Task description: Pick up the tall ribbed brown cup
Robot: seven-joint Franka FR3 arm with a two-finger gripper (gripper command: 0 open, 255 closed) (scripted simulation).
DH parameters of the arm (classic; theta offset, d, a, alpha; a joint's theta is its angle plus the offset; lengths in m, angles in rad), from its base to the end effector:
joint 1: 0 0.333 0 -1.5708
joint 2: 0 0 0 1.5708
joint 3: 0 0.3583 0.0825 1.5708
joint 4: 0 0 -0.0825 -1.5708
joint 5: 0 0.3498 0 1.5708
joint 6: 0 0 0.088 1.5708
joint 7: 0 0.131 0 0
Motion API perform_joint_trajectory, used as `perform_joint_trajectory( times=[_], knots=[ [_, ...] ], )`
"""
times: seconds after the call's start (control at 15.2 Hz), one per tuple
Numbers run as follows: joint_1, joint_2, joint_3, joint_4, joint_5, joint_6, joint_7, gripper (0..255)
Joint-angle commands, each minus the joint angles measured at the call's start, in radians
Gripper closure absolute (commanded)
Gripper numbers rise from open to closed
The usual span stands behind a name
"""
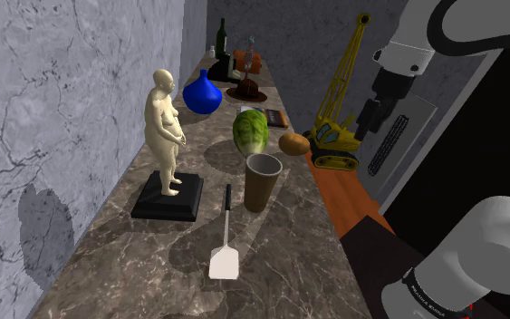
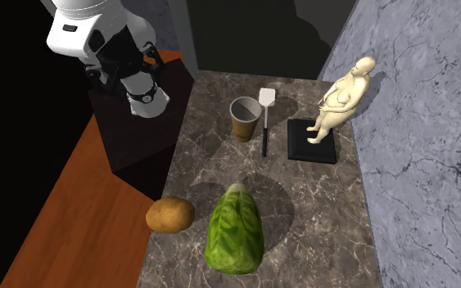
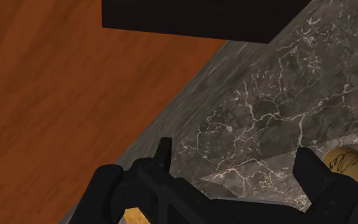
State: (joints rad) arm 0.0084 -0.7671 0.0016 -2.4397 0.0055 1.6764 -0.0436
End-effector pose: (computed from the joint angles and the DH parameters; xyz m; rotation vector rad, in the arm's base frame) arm 0.2556 0.0034 0.5641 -3.1362 -0.0825 -0.0061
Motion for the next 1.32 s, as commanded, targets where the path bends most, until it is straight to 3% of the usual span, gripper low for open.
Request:
perform_joint_trajectory(
  times=[0.0, 0.66, 1.25],
  knots=[
    [0.000, 0.000, 0.000, 0.000, 0.000, 0.000, 0.000, 0],
    [0.069, 0.232, 0.159, 0.064, 0.118, 0.191, 0.188, 0],
    [0.101, 0.471, 0.275, 0.190, 0.143, 0.333, 0.335, 0]
  ],
)
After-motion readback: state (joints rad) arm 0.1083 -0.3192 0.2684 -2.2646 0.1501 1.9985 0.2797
